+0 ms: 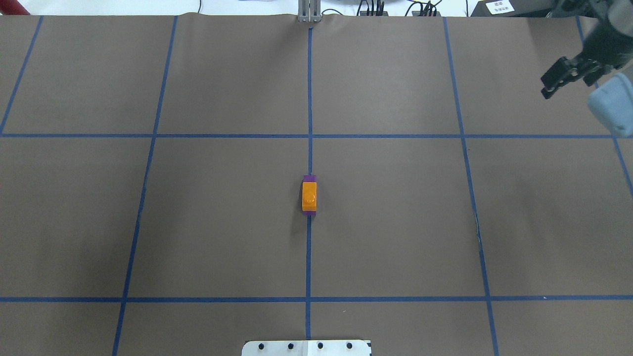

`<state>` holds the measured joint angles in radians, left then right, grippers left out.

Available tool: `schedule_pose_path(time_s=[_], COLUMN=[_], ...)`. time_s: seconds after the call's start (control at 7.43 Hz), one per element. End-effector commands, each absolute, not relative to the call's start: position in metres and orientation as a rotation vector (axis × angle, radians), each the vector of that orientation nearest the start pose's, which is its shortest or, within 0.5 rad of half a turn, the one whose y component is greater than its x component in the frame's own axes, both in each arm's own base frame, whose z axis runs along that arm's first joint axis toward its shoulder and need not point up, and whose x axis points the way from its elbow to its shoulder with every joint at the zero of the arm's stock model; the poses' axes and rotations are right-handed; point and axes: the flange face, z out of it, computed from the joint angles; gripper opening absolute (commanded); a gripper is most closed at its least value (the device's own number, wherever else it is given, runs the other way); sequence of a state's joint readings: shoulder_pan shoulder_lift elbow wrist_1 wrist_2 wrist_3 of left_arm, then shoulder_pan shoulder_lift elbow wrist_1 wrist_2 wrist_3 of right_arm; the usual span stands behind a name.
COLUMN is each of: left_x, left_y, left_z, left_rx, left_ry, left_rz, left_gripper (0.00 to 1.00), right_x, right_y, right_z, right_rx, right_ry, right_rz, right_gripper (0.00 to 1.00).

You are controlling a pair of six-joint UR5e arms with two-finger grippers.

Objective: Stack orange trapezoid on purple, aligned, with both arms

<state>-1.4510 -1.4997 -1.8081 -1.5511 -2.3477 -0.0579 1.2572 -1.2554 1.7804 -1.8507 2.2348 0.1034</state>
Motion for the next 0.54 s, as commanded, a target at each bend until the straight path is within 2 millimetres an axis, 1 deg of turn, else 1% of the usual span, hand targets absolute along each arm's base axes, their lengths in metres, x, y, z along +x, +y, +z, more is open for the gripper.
schedule_pose_path(time_s=[0.0, 0.13, 0.27, 0.4], left_x=[-0.037, -0.049, -0.056, -0.058], left_y=[-0.453, -0.449, -0.445, -0.443], left_z=[0.604, 0.608, 0.610, 0.613], left_rx=[0.101, 0.101, 0.104, 0.120], left_ry=[0.780, 0.777, 0.774, 0.772], left_rz=[0.137, 0.112, 0.099, 0.141], left_gripper=[1.00, 1.00, 1.00, 1.00], right_x=[-0.024, 0.000, 0.029, 0.051], right_y=[-0.548, -0.527, -0.506, -0.490], right_z=[0.511, 0.543, 0.570, 0.586], right_rx=[0.066, 0.042, 0.030, 0.019], right_ry=[-0.701, -0.691, -0.691, -0.694], right_rz=[-0.311, -0.301, -0.285, -0.250], right_gripper=[1.00, 1.00, 1.00, 1.00])
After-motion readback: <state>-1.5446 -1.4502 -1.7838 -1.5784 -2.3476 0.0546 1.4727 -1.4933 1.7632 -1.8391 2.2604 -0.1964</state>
